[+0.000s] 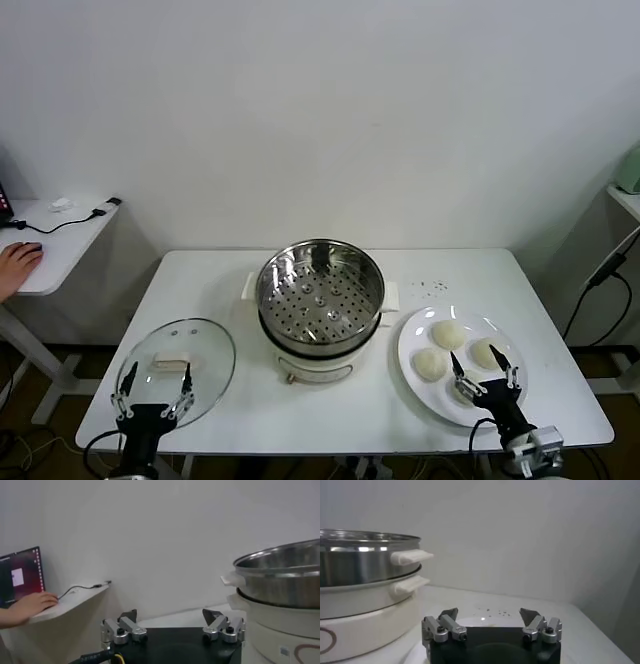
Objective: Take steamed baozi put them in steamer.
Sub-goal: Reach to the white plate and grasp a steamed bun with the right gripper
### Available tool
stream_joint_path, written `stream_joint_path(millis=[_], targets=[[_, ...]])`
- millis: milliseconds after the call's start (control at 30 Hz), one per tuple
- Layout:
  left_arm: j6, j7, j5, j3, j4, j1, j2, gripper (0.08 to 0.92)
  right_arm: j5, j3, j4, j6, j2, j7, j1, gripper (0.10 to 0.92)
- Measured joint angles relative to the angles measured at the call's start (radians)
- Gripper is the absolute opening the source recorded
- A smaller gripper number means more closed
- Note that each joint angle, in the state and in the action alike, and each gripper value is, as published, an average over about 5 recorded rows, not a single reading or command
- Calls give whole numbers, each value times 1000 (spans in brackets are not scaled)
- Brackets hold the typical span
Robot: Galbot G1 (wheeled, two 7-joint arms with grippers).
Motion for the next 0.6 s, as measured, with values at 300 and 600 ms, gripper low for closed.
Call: stream_joint_path(millis=[300, 600], targets=[[-10, -20, 19, 18, 1, 9, 0, 823, -89, -29, -39, -141, -213, -147, 94, 823], [-10, -59, 23, 51, 2, 19, 0, 823, -172, -249, -171, -235, -569, -425, 370, 823]])
